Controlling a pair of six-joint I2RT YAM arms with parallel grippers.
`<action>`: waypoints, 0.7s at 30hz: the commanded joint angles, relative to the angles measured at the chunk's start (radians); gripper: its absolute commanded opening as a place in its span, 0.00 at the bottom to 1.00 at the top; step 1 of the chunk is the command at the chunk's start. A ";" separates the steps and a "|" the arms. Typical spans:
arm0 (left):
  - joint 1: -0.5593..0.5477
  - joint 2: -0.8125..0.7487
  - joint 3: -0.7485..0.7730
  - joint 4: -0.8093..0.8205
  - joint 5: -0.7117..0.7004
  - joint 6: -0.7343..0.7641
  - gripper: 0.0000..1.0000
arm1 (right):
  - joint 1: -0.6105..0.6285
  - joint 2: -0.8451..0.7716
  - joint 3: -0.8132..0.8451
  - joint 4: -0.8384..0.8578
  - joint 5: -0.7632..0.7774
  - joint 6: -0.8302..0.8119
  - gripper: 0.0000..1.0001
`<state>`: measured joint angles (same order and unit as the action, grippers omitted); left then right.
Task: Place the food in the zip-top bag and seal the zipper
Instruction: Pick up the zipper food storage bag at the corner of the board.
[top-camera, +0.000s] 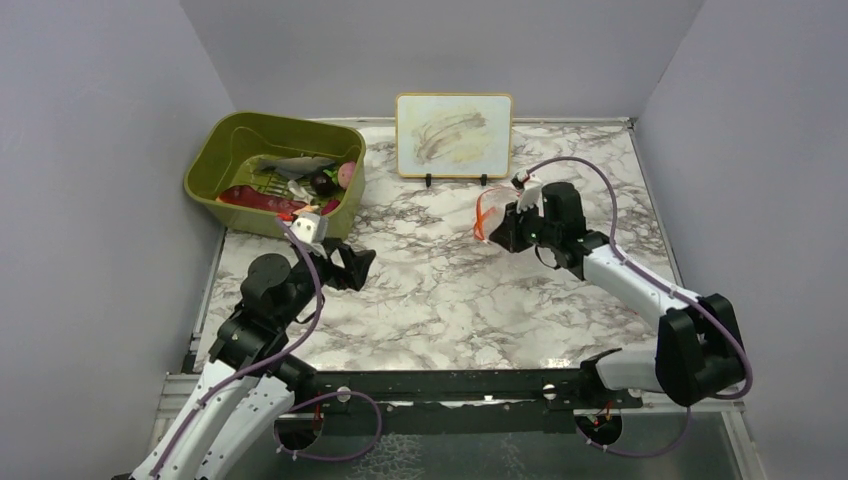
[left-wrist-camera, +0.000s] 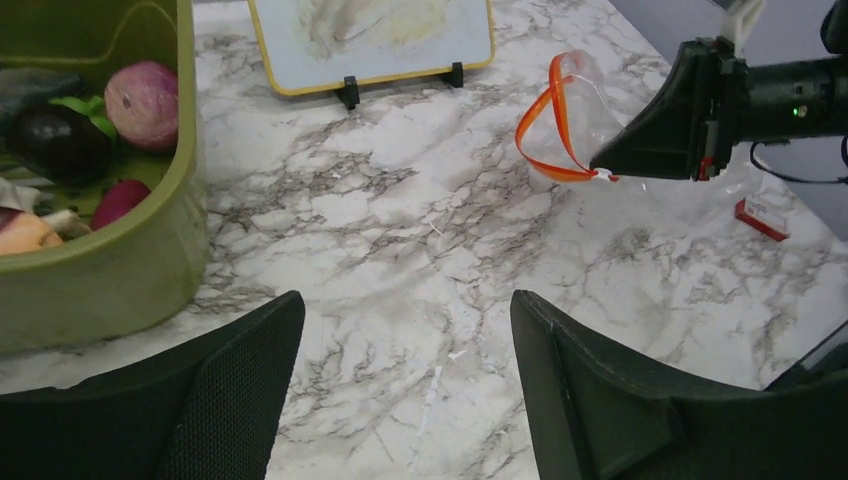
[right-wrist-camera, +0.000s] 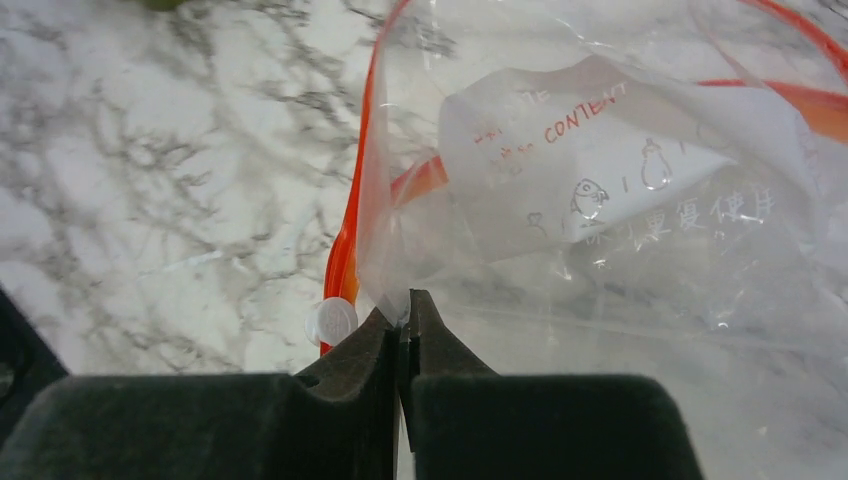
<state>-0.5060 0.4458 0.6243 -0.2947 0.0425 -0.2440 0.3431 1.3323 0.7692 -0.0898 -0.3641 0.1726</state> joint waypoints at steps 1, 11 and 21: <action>-0.003 0.049 0.041 -0.011 0.016 -0.241 0.74 | 0.047 -0.113 -0.046 0.112 -0.185 0.020 0.01; -0.004 0.135 0.084 0.075 0.150 -0.573 0.68 | 0.135 -0.354 -0.138 0.325 -0.393 0.022 0.01; -0.003 0.271 0.073 0.198 0.216 -0.698 0.73 | 0.206 -0.356 -0.121 0.376 -0.518 -0.008 0.01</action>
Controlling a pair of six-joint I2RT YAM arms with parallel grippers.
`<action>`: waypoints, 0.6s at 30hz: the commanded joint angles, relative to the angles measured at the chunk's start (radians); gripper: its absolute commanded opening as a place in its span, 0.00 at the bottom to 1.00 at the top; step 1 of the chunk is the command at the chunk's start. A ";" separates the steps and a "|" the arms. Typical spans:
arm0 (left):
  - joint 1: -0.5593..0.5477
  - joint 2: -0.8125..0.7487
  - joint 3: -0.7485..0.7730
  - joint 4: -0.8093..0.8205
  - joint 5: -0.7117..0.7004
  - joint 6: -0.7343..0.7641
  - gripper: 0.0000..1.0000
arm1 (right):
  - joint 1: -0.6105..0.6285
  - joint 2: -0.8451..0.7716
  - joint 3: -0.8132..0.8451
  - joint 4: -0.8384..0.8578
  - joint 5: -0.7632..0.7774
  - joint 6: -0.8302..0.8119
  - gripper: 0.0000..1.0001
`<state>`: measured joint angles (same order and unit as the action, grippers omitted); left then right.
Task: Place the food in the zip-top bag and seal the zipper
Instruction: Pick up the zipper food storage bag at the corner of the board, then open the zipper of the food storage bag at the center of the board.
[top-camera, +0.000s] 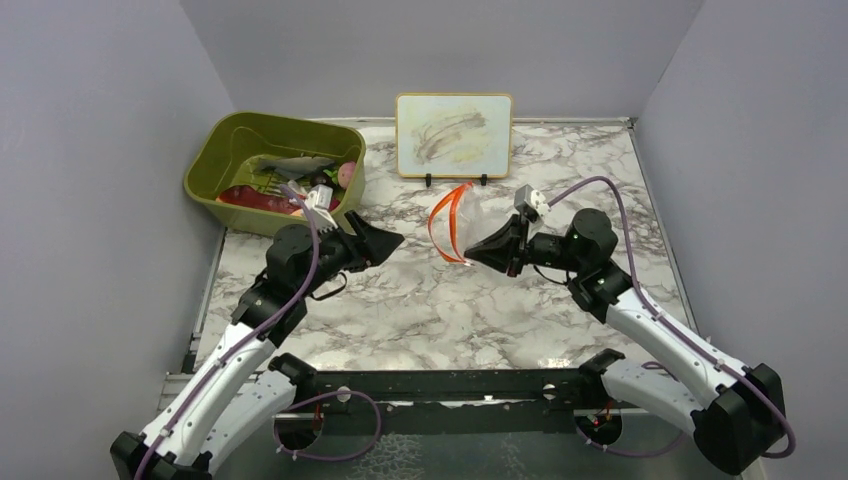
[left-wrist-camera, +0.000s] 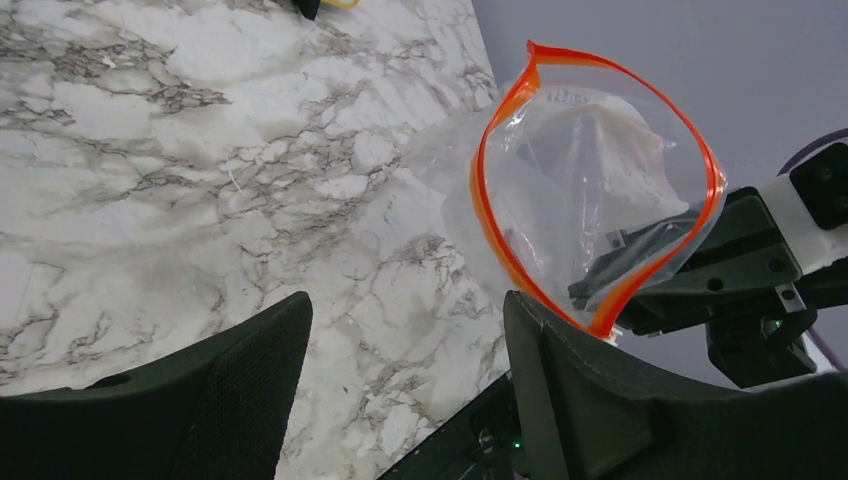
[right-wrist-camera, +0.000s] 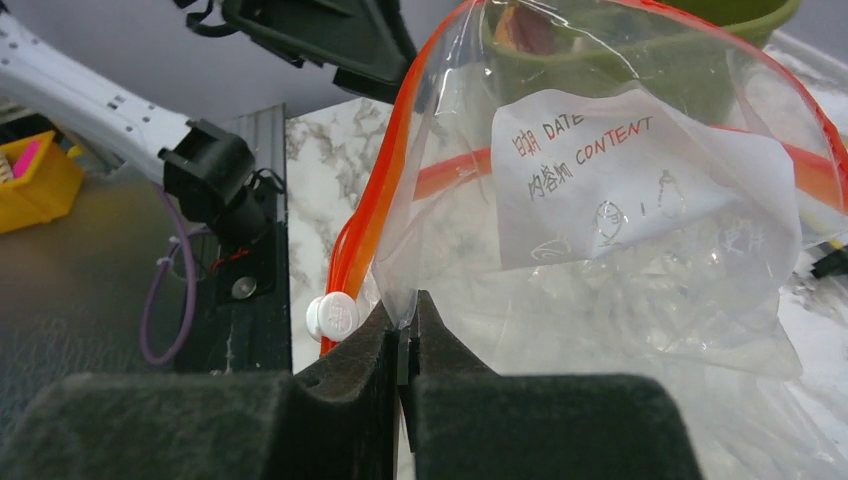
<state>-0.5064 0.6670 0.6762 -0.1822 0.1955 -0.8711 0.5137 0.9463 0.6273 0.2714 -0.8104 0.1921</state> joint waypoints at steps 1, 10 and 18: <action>-0.002 0.062 0.019 0.104 0.080 -0.075 0.73 | 0.048 0.039 0.029 0.002 -0.060 -0.035 0.01; -0.003 0.100 -0.062 0.195 0.115 -0.080 0.73 | 0.149 0.085 0.042 0.037 -0.022 -0.048 0.01; -0.003 0.148 -0.063 0.172 0.109 -0.024 0.63 | 0.194 0.116 0.063 0.018 -0.005 -0.064 0.01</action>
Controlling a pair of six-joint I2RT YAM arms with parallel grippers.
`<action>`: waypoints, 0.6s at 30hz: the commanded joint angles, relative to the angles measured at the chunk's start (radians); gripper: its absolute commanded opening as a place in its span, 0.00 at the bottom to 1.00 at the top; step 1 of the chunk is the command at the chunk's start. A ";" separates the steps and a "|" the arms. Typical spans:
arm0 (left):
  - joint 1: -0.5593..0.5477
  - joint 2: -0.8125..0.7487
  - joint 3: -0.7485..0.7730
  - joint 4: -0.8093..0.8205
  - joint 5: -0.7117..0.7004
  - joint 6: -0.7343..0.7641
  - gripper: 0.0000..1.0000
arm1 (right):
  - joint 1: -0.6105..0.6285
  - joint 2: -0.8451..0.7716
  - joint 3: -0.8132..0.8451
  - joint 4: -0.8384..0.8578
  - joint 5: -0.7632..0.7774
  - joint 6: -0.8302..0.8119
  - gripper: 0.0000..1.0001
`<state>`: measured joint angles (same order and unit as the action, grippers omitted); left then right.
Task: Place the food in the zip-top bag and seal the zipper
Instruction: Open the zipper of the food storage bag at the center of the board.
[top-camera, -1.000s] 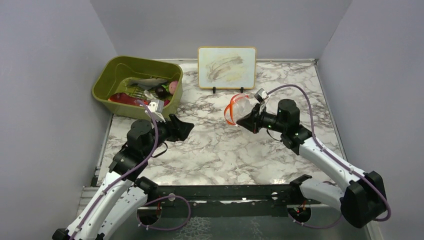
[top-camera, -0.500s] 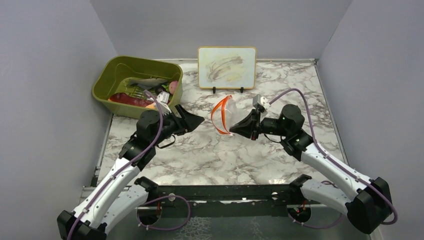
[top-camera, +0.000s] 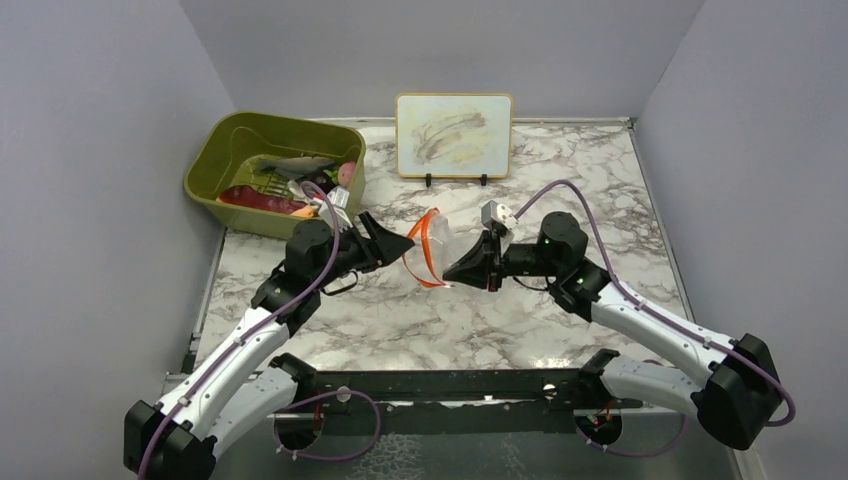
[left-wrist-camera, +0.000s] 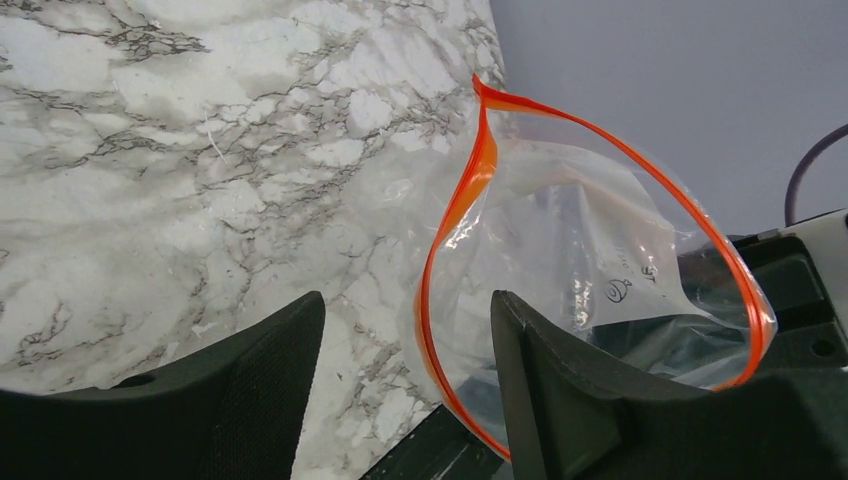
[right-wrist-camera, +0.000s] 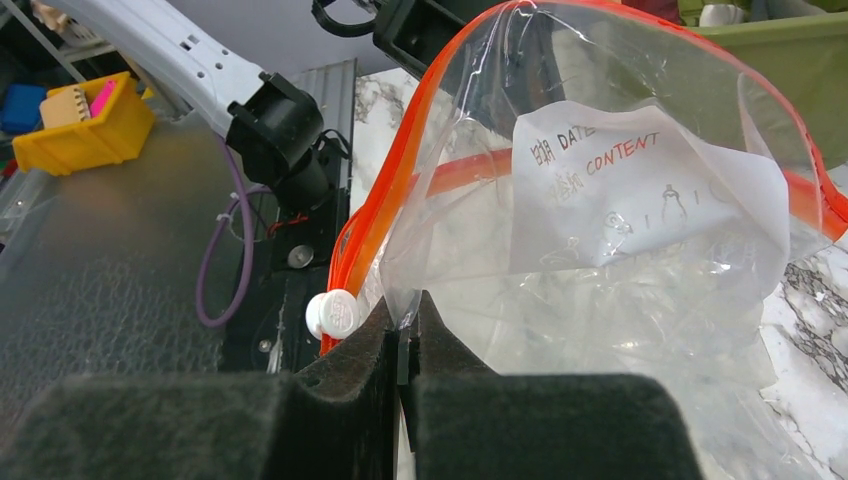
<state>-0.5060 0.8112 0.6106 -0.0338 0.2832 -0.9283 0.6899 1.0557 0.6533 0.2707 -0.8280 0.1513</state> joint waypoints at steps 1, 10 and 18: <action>-0.003 0.003 0.001 0.025 0.014 0.034 0.60 | 0.021 0.010 0.039 0.015 0.016 -0.026 0.01; -0.003 0.020 -0.010 0.048 0.027 0.028 0.42 | 0.067 0.026 0.054 -0.009 0.057 -0.026 0.04; -0.003 0.022 0.003 0.059 0.085 0.039 0.05 | 0.071 0.032 0.065 -0.036 0.101 -0.032 0.12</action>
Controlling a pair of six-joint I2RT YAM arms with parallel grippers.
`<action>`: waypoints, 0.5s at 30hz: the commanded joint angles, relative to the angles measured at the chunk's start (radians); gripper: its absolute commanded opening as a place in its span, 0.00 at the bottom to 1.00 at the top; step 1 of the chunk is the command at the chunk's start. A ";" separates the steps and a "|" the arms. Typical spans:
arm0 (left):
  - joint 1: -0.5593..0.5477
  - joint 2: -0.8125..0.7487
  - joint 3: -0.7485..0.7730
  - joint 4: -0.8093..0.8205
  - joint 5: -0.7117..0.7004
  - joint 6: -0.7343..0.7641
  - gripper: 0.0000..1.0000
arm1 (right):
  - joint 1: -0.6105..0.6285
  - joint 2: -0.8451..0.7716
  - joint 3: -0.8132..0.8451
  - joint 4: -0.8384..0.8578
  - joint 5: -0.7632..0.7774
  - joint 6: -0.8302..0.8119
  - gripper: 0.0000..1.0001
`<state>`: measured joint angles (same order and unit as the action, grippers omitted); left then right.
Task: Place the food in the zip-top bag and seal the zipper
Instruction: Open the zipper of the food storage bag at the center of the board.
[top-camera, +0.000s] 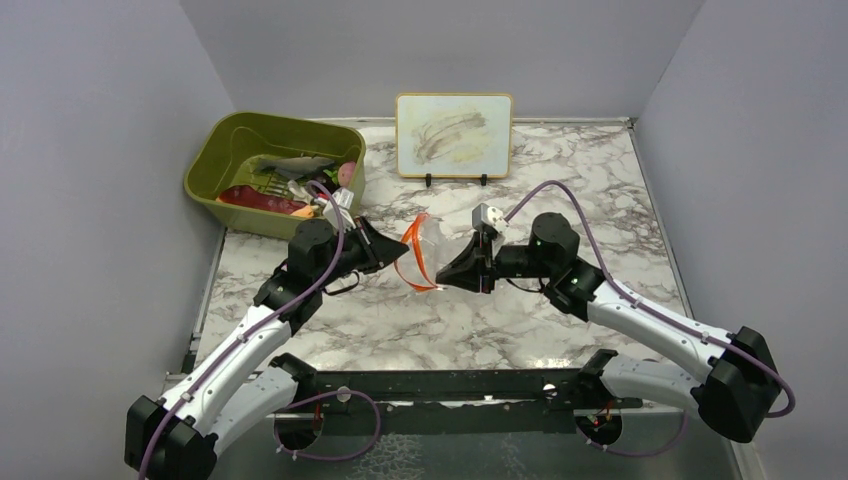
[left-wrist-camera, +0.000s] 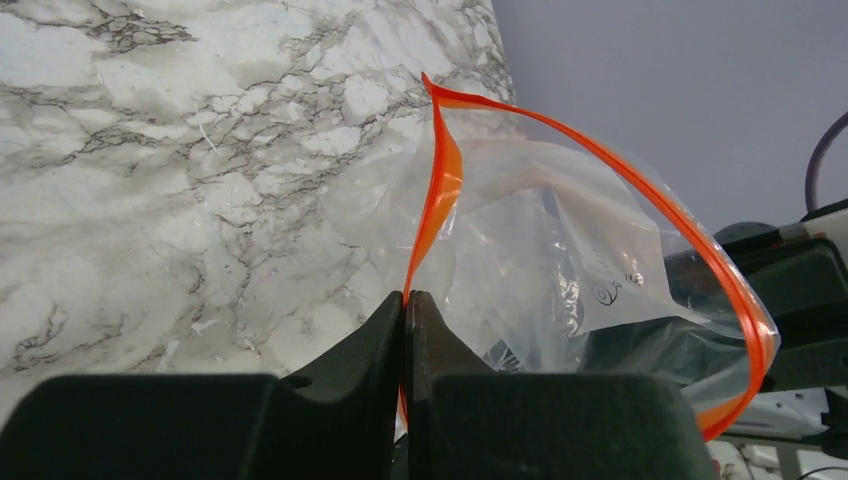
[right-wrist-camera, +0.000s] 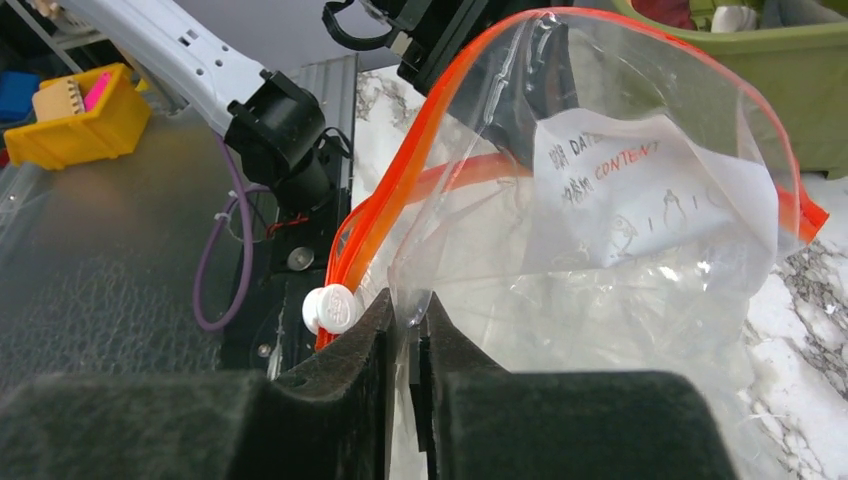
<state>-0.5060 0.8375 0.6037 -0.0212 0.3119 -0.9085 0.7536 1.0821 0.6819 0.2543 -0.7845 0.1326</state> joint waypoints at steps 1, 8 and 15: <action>-0.003 -0.007 0.010 0.051 0.057 0.032 0.00 | 0.007 0.004 0.043 -0.033 0.085 -0.006 0.16; -0.003 -0.050 0.047 0.010 -0.082 0.222 0.00 | 0.007 -0.030 0.171 -0.288 0.459 0.134 0.53; -0.003 -0.008 0.159 -0.010 -0.166 0.484 0.00 | 0.007 -0.013 0.373 -0.574 0.749 0.297 0.68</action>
<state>-0.5064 0.8104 0.6743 -0.0425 0.2138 -0.6262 0.7536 1.0603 0.9405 -0.1188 -0.2611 0.3054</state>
